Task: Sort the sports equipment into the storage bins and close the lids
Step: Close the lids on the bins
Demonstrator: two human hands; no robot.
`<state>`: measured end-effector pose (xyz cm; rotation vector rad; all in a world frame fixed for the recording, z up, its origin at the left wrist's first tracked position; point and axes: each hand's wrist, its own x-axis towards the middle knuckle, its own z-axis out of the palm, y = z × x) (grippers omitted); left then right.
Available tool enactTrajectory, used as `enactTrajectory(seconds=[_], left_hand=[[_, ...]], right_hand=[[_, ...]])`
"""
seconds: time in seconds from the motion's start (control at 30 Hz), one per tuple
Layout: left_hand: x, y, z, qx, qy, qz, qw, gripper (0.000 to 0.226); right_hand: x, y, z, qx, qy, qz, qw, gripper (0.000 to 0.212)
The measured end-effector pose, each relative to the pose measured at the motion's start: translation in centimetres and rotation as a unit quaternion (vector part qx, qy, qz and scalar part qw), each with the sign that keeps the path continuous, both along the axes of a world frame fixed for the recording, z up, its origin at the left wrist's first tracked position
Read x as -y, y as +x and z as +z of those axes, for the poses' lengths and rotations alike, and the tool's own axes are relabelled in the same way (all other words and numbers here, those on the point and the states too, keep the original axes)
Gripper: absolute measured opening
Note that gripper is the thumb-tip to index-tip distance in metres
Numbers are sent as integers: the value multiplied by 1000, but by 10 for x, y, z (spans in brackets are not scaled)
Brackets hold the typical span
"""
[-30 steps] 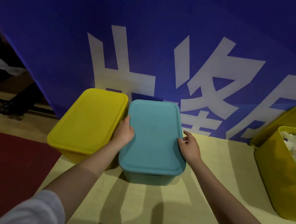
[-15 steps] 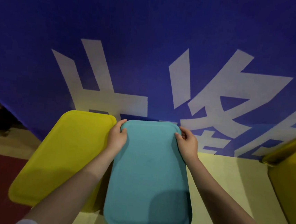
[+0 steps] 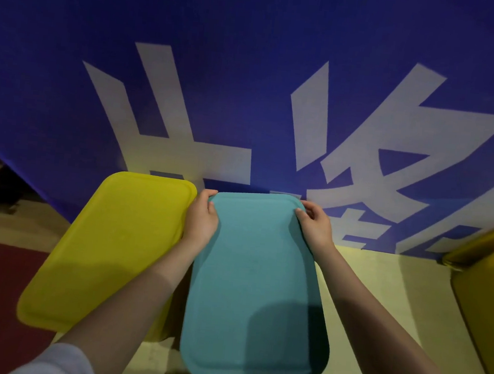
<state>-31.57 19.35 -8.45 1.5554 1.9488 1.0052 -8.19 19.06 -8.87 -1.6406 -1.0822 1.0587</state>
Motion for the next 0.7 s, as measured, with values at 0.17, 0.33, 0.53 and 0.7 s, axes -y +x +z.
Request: enactTrajectory(seconds=[0.17, 0.33, 0.53, 0.7], left_hand=[[-2, -5, -1, 43, -37, -22, 998, 25], [12, -1, -12, 30, -35, -88, 995, 27], [8, 4, -4, -79, 11, -116, 990, 33], [61, 10, -1, -203, 18, -121, 972, 41]], right_hand=[[1, 3, 3, -61, -37, 17, 997, 27], [36, 17, -25, -126, -22, -37, 991, 26], [36, 12, -14, -9, 14, -46, 999, 30], [106, 4, 3, 105, -26, -12, 994, 53]])
